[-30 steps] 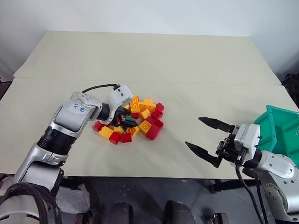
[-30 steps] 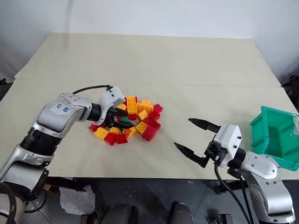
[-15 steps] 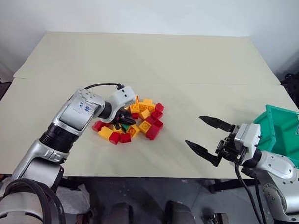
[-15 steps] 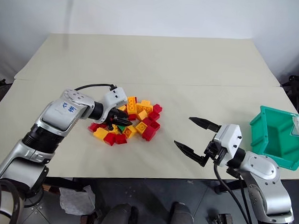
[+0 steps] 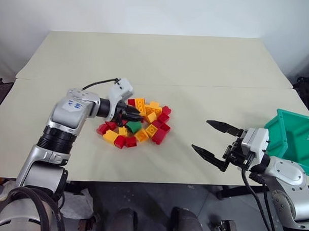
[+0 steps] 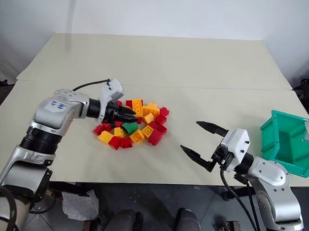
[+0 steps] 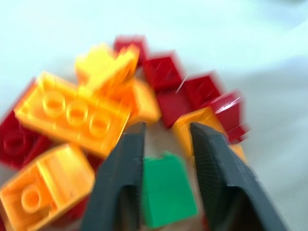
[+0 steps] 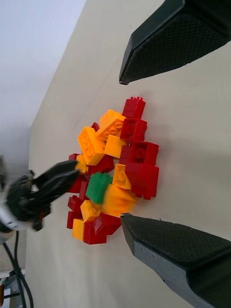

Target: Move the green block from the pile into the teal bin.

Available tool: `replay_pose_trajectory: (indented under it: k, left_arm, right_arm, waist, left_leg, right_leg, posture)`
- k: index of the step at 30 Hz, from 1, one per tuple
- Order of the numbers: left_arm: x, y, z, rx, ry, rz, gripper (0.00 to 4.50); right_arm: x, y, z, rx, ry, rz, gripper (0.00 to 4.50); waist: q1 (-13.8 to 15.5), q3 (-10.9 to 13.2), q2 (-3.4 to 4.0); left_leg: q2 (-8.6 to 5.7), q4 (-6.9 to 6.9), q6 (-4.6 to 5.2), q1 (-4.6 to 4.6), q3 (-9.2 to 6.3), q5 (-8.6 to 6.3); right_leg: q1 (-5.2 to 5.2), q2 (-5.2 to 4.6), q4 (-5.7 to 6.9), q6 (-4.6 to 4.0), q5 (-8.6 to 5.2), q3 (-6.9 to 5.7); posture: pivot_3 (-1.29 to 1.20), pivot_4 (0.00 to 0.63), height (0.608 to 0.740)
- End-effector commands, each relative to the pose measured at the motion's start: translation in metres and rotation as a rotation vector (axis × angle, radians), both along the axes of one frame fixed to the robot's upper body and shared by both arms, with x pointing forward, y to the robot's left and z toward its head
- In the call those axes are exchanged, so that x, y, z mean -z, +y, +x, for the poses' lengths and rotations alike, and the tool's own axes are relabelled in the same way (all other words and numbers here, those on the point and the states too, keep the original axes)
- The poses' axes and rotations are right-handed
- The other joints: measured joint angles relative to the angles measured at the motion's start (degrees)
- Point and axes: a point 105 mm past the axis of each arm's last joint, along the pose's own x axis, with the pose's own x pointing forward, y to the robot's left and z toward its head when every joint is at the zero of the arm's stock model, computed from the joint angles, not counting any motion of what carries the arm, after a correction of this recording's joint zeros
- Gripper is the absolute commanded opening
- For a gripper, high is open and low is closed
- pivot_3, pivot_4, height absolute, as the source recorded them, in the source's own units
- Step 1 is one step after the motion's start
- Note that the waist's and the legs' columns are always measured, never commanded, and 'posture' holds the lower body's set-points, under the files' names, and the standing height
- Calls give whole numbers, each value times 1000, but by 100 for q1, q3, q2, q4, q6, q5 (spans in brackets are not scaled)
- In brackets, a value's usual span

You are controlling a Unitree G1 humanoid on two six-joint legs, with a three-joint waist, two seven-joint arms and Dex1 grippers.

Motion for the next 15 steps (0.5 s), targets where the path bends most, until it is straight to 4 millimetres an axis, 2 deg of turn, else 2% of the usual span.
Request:
replay_pose_trajectory:
  k: [1, 4, 6, 7, 10, 13, 15]
  left_arm:
    - [-35, -32, -13, 177, -153, -129, 1461]
    - [-32, -54, -11, 214, -196, -154, 1461]
    - [-20, -55, -8, 230, -225, -71, 1461]
    - [-13, -51, -6, 231, -220, -26, 1461]
    - [-14, -32, -2, 190, -239, 11, 1461]
    - [-8, -5, -2, 171, -305, 82, 2034]
    - [-1, 9, -2, 163, -320, 115, 2635]
  right_arm:
    - [-12, -6, -10, 21, -53, -12, 4500]
    - [-11, -14, -16, 63, -44, -24, 4500]
    - [-12, -17, -19, 86, -45, -23, 4500]
    - [-13, -18, -21, 94, -44, -23, 4500]
    - [-12, -20, -24, 106, -34, -27, 4500]
    - [-11, -21, -23, 109, -30, -26, 4500]
    - [-12, -20, -21, 103, -33, -22, 4500]
  waist:
    - [25, 0, 0]
    - [74, 1, -2]
    - [55, 1, -1]
    - [2, 1, -1]
    - [-58, 1, -1]
    - [-84, 0, 0]
    - [-72, 0, 0]
  left_leg:
    - [0, 2, 0, 0, -1, 0]
    - [-3, 6, 1, -2, -4, 0]
    - [-3, 6, 1, -2, 0, 0]
    - [-3, 4, 1, 3, 1, 0]
    - [-1, -1, 1, 6, 7, 0]
    - [4, -2, 0, 7, 7, 0]
    - [5, -3, 0, 9, 7, 0]
  right_leg:
    - [2, 0, 0, 0, 0, -1]
    - [6, -1, -4, 2, 1, -1]
    - [6, -1, -7, 1, 1, 0]
    - [6, -1, -4, 1, 1, 0]
    - [1, 1, 0, -1, -1, 3]
    - [0, 5, 2, -2, -1, 4]
    - [0, 5, 2, -2, -1, 5]
  posture:
    - [0, 150, 740]
    - [0, 150, 740]
    - [0, 150, 740]
    - [0, 150, 740]
    - [0, 150, 740]
    - [0, 150, 740]
    - [0, 150, 740]
